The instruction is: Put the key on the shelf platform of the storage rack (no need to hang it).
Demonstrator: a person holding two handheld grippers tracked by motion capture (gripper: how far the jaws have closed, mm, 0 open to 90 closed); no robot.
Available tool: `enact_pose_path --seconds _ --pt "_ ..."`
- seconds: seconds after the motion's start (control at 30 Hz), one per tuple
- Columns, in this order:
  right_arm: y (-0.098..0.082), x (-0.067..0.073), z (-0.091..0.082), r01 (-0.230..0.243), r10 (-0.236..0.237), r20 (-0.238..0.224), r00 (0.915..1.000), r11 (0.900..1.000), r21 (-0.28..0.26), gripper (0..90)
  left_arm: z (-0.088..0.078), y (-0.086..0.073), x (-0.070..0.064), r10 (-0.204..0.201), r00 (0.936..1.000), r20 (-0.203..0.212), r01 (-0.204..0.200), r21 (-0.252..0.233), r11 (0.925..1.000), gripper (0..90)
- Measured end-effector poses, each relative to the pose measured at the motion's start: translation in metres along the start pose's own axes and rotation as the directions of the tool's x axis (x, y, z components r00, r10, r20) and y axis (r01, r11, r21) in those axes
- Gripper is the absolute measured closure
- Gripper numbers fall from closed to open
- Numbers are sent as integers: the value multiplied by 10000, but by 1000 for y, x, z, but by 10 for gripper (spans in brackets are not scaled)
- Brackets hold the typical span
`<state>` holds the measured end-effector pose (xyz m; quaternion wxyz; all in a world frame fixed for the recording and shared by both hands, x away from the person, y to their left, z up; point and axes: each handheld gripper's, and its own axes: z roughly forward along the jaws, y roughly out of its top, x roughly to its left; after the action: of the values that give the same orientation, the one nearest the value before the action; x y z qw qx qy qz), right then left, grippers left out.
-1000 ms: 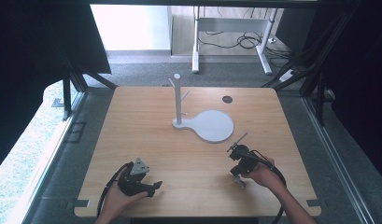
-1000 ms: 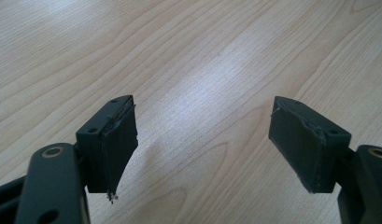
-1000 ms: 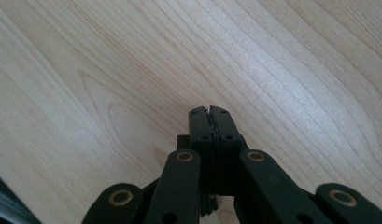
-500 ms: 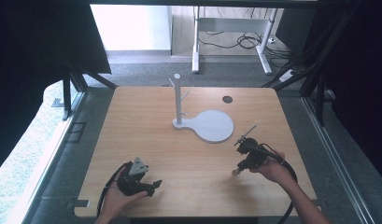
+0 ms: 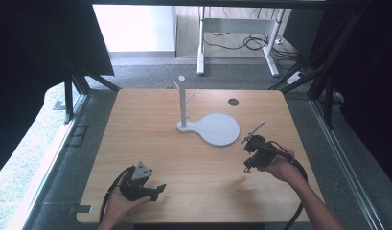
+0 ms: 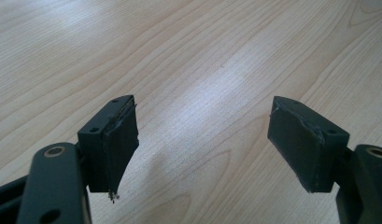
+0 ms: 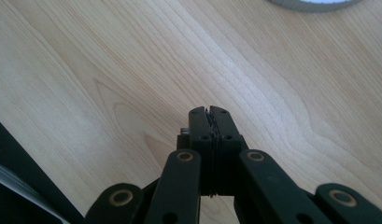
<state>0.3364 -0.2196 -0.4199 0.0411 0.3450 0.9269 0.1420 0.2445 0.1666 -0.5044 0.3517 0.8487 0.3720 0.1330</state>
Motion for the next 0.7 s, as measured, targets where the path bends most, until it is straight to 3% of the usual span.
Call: enact_pose_path --seconds 0.7 --pt "26 -4 -4 61 -58 110 9999 9998 -201 896 2 -1 1 -20 10000 -5 20 80 10000 246"
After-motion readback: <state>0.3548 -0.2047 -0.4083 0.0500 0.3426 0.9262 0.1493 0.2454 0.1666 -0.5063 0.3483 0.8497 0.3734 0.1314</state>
